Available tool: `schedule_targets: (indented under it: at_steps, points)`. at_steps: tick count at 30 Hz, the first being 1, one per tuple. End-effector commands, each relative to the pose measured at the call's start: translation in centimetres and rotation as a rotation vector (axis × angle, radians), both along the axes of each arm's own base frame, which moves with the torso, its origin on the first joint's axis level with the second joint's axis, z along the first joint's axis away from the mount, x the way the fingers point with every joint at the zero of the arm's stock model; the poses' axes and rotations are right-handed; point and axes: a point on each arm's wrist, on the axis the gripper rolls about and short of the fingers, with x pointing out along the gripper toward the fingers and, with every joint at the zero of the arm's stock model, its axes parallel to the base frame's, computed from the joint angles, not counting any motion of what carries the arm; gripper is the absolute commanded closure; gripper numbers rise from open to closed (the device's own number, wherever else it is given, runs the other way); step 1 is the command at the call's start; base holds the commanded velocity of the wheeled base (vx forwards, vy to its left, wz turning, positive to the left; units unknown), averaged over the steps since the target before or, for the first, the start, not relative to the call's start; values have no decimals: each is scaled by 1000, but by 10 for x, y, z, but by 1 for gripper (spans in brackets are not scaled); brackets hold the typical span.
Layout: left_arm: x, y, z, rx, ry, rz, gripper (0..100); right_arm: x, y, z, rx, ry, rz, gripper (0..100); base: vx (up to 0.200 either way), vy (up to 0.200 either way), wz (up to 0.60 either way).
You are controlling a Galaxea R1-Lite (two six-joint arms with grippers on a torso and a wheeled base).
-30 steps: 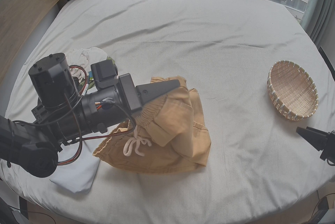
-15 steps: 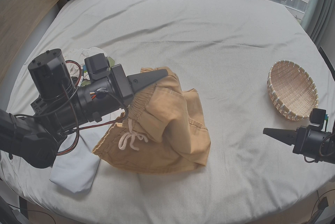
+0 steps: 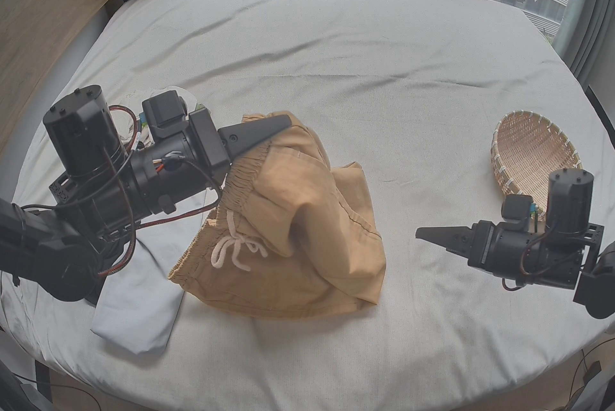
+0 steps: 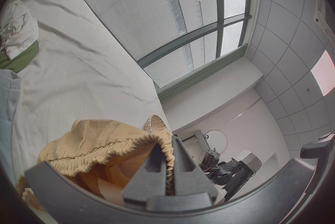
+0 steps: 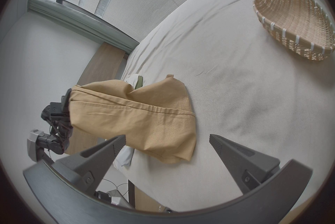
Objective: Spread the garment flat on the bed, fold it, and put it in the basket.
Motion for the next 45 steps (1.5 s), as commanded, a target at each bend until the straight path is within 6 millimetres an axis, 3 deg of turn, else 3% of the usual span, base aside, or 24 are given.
schedule_targets:
  at_steps: [1, 15, 31, 32, 34, 38, 44, 45]
  points:
    - [1, 5, 1, -2, -5, 18, 100, 26, 18, -27, -28, 56, 15, 0, 0, 0, 0]
    - [2, 8, 3, -11, -21, 34, 100, 61, 47, -67, 66, 54, 11, 0, 0, 0, 0]
    - [6, 18, 3, -13, -32, 72, 100, 70, 76, -99, 63, 62, 40, 0, 0, 0, 0]
    - [6, 18, 3, -18, -39, 71, 100, 72, 79, -103, 59, 52, 25, 100, 0, 0, 0]
    - [6, 18, 4, -22, -47, 71, 100, 74, 80, -108, 60, 36, 8, 100, 0, 0, 0]
    - [4, 19, 0, -16, -33, 73, 100, 76, 76, -99, 85, -11, -9, 100, 0, 0, 0]
    - [-5, 21, 4, -29, -49, 66, 100, 57, 44, -30, 164, -150, -53, 100, 0, 0, 0]
    - [-5, 21, 4, -30, -48, 64, 100, 55, 43, -28, 166, -154, -55, 100, 0, 0, 0]
